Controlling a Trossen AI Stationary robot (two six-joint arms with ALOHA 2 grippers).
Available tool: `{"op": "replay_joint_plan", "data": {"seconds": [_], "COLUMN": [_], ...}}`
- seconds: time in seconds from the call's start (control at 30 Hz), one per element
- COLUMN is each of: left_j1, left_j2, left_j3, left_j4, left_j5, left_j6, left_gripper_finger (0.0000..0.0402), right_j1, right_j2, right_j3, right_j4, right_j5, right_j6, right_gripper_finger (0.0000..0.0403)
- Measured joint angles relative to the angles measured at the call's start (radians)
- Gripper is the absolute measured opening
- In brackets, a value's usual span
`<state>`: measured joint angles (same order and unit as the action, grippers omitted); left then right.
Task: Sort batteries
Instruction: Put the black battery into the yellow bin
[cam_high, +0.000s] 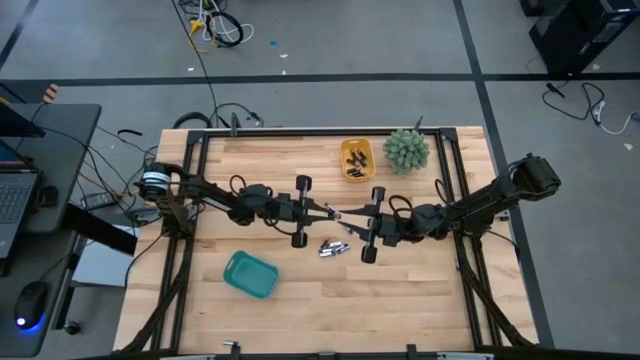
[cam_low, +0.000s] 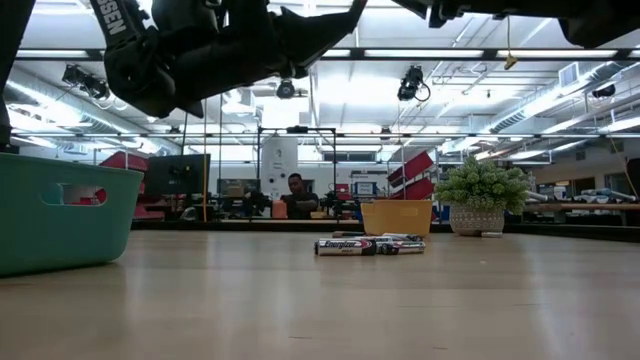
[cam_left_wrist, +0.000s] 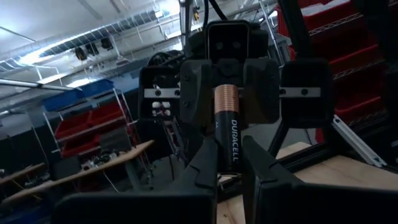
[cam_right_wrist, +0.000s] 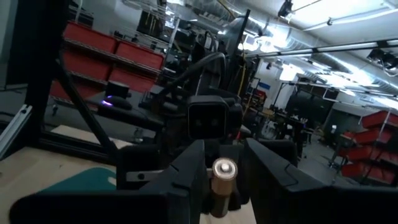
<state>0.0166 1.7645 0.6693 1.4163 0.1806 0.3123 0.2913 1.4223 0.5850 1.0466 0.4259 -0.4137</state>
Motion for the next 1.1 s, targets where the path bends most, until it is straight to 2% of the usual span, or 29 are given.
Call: {"op": "replay_joint_plan", "data": {"seconds": [0.27,0.5,0.83,0.97,1.1], "left_j1": [0.000,-0.005,-0.006,-0.006,-0.006], "left_j2": [0.001,0.001,0.001,0.001,0.001], "left_j3": [0.007,0.073,0.082,0.082,0.082], "left_j4": [0.028,-0.075,-0.076,-0.076,-0.080], "left_j5": [-0.010,-0.012,-0.002,-0.002,-0.002], "left_j6": [0.003,0.065,0.076,0.071,0.062], "left_gripper_finger": [0.0017,0.0017,0.0017,0.0025,0.0056], "right_j1": [-0.001,-0.020,-0.021,-0.021,-0.021], "right_j2": [0.000,0.000,0.000,0.000,0.000], "right_j3": [0.000,0.000,0.000,0.000,0.000], "right_j4": [0.003,0.008,0.021,0.019,0.013], "right_j5": [0.000,0.000,-0.001,-0.001,-0.002], "right_j6": [0.002,0.024,0.012,0.006,-0.005], "right_gripper_finger": [0.0099,0.0099,0.0112,0.0093,0.0051]}}
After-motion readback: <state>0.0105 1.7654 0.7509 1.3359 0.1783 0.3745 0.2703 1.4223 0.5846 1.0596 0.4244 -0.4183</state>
